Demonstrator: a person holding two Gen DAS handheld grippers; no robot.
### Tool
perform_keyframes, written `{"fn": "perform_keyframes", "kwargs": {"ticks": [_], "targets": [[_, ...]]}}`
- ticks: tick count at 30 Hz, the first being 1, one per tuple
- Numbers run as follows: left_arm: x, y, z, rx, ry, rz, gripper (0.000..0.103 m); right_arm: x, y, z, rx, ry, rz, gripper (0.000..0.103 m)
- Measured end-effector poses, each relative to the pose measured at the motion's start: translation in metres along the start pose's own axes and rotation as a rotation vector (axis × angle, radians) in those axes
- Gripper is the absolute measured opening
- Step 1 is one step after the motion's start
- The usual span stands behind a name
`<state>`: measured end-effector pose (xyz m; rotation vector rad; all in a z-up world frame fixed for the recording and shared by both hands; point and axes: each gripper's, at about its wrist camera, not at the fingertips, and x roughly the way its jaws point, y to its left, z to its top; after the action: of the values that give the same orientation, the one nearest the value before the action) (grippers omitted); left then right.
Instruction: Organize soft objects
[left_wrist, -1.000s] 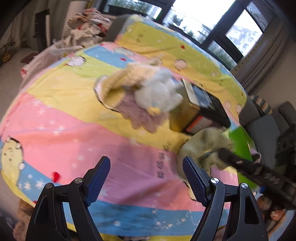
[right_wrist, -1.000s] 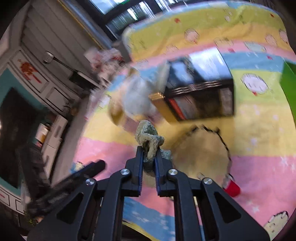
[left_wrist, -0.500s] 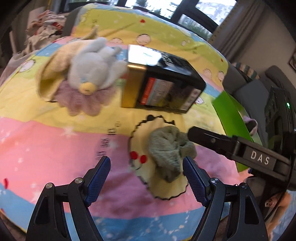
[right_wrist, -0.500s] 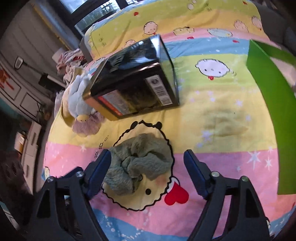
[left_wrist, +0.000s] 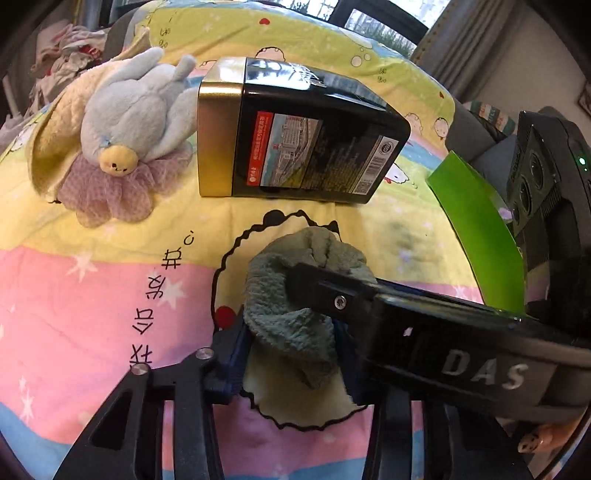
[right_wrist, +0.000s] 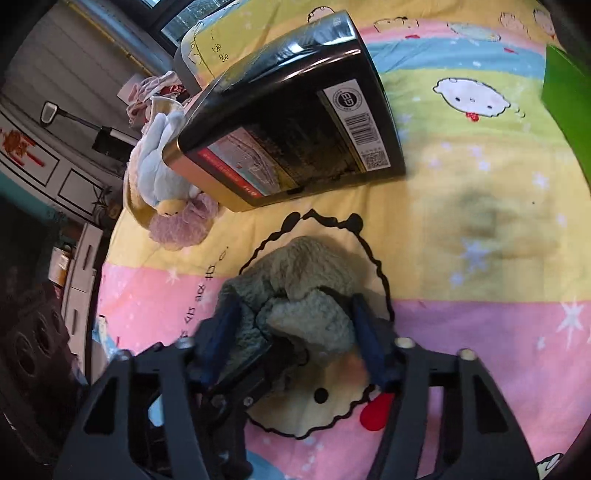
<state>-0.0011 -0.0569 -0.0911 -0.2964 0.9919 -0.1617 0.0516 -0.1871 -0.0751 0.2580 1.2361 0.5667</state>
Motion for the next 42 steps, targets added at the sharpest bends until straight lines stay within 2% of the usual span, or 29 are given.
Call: {"fn": "perform_keyframes", "kwargs": {"ticks": [1, 3, 4, 7, 10, 14, 19, 25, 29, 33, 42], "targets": [[0.000, 0.000, 0.000, 0.005, -0.003, 0.001, 0.035, -0.001, -0.001, 0.000, 0.001, -0.001, -0.002, 0.046], [-0.001, -0.001, 0.001, 0.015, -0.006, -0.004, 0.032, -0.002, -0.002, 0.000, 0.001, -0.001, 0.041, 0.022], [-0.002, -0.004, 0.001, 0.026, -0.009, 0.007, 0.029, -0.002, -0.003, 0.000, 0.004, 0.007, 0.082, 0.021], [-0.010, -0.011, 0.001, 0.060, -0.031, 0.017, 0.024, -0.009, 0.002, -0.001, -0.012, -0.017, 0.082, 0.020], [-0.023, -0.021, 0.005, 0.078, -0.063, -0.006, 0.024, -0.027, 0.004, -0.002, -0.019, -0.068, 0.087, 0.020], [-0.042, -0.046, 0.019, 0.129, -0.128, -0.057, 0.024, -0.067, 0.001, 0.001, 0.000, -0.190, 0.095, 0.021], [-0.054, -0.095, 0.046, 0.226, -0.182, -0.142, 0.024, -0.124, -0.022, 0.011, 0.059, -0.345, 0.068, 0.021], [-0.046, -0.160, 0.083, 0.343, -0.213, -0.235, 0.024, -0.179, -0.063, 0.030, 0.135, -0.475, 0.018, 0.021], [-0.028, -0.199, 0.103, 0.403, -0.195, -0.296, 0.024, -0.204, -0.093, 0.040, 0.185, -0.540, -0.035, 0.021], [-0.001, -0.228, 0.118, 0.427, -0.156, -0.332, 0.024, -0.214, -0.120, 0.050, 0.246, -0.558, -0.091, 0.021], [0.065, -0.258, 0.122, 0.466, -0.022, -0.346, 0.024, -0.191, -0.183, 0.061, 0.401, -0.513, -0.111, 0.021]]}}
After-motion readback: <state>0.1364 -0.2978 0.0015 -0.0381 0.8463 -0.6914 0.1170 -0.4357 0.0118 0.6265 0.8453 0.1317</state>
